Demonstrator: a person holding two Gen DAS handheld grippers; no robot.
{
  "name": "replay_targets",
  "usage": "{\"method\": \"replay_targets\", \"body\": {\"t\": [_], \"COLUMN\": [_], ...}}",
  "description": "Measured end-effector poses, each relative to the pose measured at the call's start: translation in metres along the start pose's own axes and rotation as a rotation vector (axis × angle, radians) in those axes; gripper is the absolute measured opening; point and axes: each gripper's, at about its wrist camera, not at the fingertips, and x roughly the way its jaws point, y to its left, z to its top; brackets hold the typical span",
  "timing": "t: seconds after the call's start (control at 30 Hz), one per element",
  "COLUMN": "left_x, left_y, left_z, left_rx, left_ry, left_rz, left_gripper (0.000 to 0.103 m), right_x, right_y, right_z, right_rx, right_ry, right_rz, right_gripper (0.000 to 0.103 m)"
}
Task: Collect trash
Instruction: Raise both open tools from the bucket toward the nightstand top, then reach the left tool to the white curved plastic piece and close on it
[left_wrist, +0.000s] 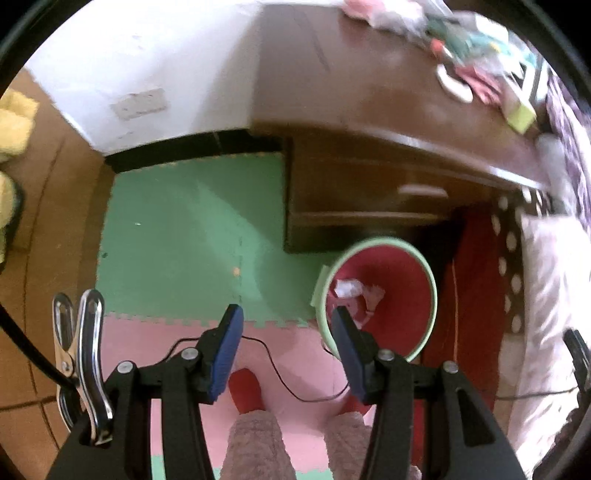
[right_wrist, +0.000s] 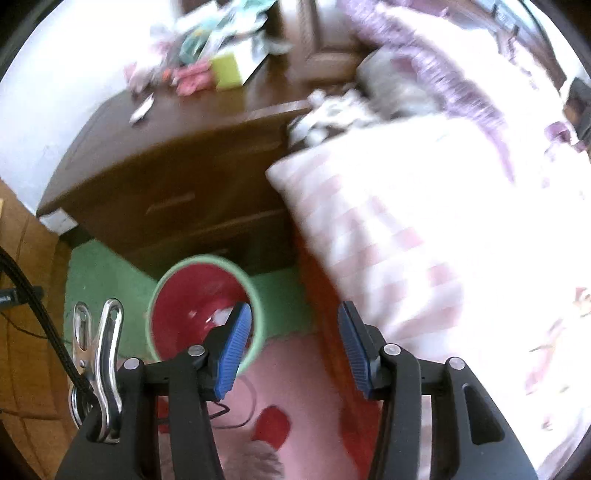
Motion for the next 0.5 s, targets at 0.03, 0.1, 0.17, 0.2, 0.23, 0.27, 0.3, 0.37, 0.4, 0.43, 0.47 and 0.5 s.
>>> {"method": "replay_targets", "body": {"t": [0.03, 0.1, 0.17, 0.2, 0.23, 0.27, 0.3, 0.37, 0.4, 0.43, 0.47, 0.5], "left_x": [-0.009, -0.020, -0.036, -0.044, -0.054, -0.061, -0.068, -0.084, -0.092, -0.097, -0.103, -0.108], "left_y": [0.002, 0.002, 0.002, 0.002, 0.002, 0.002, 0.002, -0.003, -0.006, -0.008, -0.011, -0.014], "left_z": [0.001, 0.001, 0.001, 0.000, 0.002, 0.003, 0.006, 0.012, 0.016, 0.019, 0.024, 0.029], "left_rx": [-0.019, -0.037, -0.060, -0.073, -0.098, -0.112, -0.121, -0.116, -0.108, -0.102, -0.100, -0.103], "left_ry": [-0.008, -0.023, -0.041, -0.044, -0.048, -0.048, -0.050, -0.070, -0.084, -0.094, -0.104, -0.111], "left_rz": [0.018, 0.042, 0.064, 0.067, 0.060, 0.055, 0.048, 0.049, 0.053, 0.055, 0.058, 0.059], "left_gripper": [0.052, 0.052, 0.052, 0.052, 0.052, 0.052, 0.052, 0.052, 0.052, 0.052, 0.052, 0.052], "right_x": [-0.006, -0.022, -0.032, -0.035, -0.041, -0.048, -0.055, -0.067, -0.072, -0.076, -0.080, -0.083], "right_y": [-0.008, -0.025, -0.042, -0.047, -0.053, -0.058, -0.064, -0.074, -0.077, -0.082, -0.086, -0.091], "right_z": [0.003, 0.012, 0.017, 0.017, 0.017, 0.021, 0.026, 0.035, 0.038, 0.044, 0.050, 0.056], "right_rx": [0.000, 0.001, -0.007, -0.015, -0.027, -0.034, -0.031, 0.001, 0.016, 0.030, 0.040, 0.048], "right_ry": [-0.010, -0.017, -0.016, -0.019, -0.027, -0.035, -0.047, -0.067, -0.079, -0.095, -0.110, -0.123], "right_rz": [-0.007, -0.018, -0.022, -0.024, -0.030, -0.037, -0.045, -0.041, -0.040, -0.039, -0.044, -0.051], "right_gripper": [0.050, 0.050, 0.050, 0.050, 0.050, 0.050, 0.050, 0.050, 0.050, 0.050, 0.050, 0.050]}}
